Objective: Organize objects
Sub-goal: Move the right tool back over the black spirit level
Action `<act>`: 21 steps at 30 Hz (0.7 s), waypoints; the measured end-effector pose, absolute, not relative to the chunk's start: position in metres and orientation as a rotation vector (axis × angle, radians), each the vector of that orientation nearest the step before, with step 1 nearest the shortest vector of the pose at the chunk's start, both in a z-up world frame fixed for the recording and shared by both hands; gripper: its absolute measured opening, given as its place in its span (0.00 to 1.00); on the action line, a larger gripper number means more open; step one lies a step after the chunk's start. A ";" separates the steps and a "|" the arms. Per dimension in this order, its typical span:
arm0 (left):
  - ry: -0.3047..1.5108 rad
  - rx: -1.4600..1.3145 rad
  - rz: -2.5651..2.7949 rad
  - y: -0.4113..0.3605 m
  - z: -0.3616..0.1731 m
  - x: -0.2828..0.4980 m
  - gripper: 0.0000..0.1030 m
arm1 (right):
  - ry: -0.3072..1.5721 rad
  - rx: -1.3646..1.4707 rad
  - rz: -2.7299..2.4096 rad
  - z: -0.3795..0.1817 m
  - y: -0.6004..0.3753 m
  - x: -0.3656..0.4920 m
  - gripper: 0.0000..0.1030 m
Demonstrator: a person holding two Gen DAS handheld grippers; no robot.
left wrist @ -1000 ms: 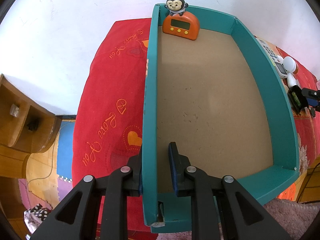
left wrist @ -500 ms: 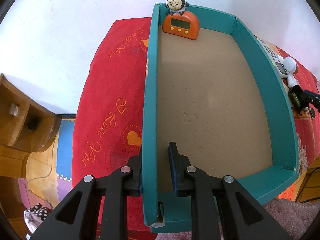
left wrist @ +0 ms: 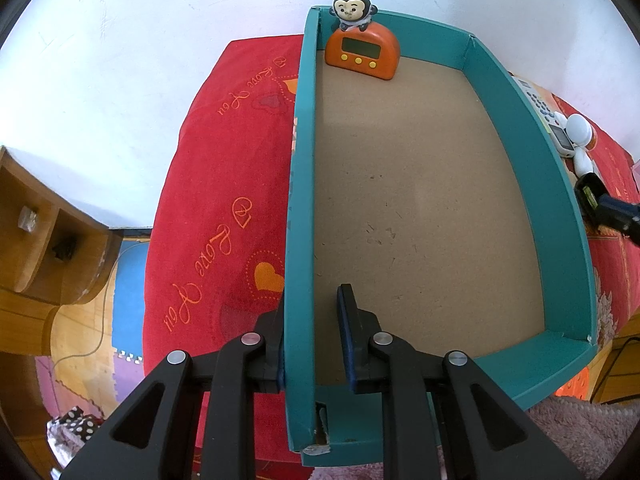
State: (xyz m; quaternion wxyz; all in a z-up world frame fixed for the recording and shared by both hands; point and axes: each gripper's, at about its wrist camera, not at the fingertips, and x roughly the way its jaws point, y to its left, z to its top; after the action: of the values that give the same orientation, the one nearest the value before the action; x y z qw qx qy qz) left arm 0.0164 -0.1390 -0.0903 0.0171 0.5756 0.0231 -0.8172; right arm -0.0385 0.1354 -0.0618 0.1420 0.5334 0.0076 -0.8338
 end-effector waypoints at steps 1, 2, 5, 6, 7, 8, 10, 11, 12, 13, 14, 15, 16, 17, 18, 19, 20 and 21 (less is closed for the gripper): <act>0.067 1.789 -2.540 -0.139 -0.090 0.017 0.19 | -0.002 1.510 -2.418 -0.056 0.137 -0.036 0.28; 0.065 1.789 -2.541 -0.139 -0.090 0.017 0.19 | -0.030 1.481 -2.438 -0.050 0.141 -0.034 0.28; 0.064 1.791 -2.544 -0.139 -0.090 0.017 0.19 | -0.151 1.427 -2.517 -0.035 0.162 -0.036 0.28; 0.065 1.792 -2.546 -0.139 -0.090 0.016 0.19 | -0.189 1.430 -2.538 -0.034 0.170 -0.038 0.28; 0.065 1.792 -2.547 -0.139 -0.090 0.017 0.19 | -0.238 1.450 -2.555 -0.036 0.180 -0.042 0.28; 0.066 1.791 -2.548 -0.139 -0.090 0.017 0.19 | -0.288 1.485 -2.568 -0.040 0.191 -0.046 0.29; 0.065 1.792 -2.551 -0.139 -0.090 0.018 0.19 | -0.322 1.537 -2.576 -0.050 0.205 -0.051 0.28; 0.064 1.792 -2.553 -0.139 -0.090 0.018 0.19 | -0.295 1.571 -2.579 -0.055 0.208 -0.053 0.28; 0.065 1.792 -2.553 -0.140 -0.091 0.018 0.19 | -0.263 1.589 -2.576 -0.059 0.207 -0.054 0.28; 0.065 1.792 -2.554 -0.140 -0.091 0.018 0.19 | -0.222 1.597 -2.577 -0.061 0.204 -0.053 0.29; 0.065 1.792 -2.553 -0.140 -0.091 0.018 0.19 | -0.190 1.592 -2.573 -0.060 0.200 -0.052 0.28; 0.064 1.793 -2.553 -0.140 -0.091 0.018 0.19 | -0.170 1.585 -2.568 -0.059 0.196 -0.050 0.28; 0.064 1.792 -2.553 -0.140 -0.091 0.018 0.19 | -0.145 1.578 -2.564 -0.057 0.191 -0.050 0.28; 0.064 1.793 -2.554 -0.141 -0.091 0.018 0.19 | -0.120 1.567 -2.556 -0.055 0.184 -0.048 0.28; 0.065 1.793 -2.553 -0.141 -0.091 0.018 0.19 | -0.101 1.562 -2.551 -0.053 0.181 -0.046 0.28; 0.066 1.792 -2.553 -0.140 -0.092 0.018 0.19 | -0.075 1.553 -2.543 -0.051 0.172 -0.044 0.28; 0.067 1.793 -2.554 -0.141 -0.092 0.018 0.19 | -0.063 1.546 -2.536 -0.049 0.168 -0.043 0.28; 0.067 1.793 -2.554 -0.140 -0.092 0.018 0.19 | -0.045 1.536 -2.533 -0.047 0.162 -0.041 0.28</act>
State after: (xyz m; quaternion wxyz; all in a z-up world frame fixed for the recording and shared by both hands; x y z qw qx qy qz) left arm 0.0183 -0.1401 -0.0920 0.0100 0.5745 0.0214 -0.8182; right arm -0.0410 0.1622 -0.0474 0.0893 0.5164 -0.0151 -0.8515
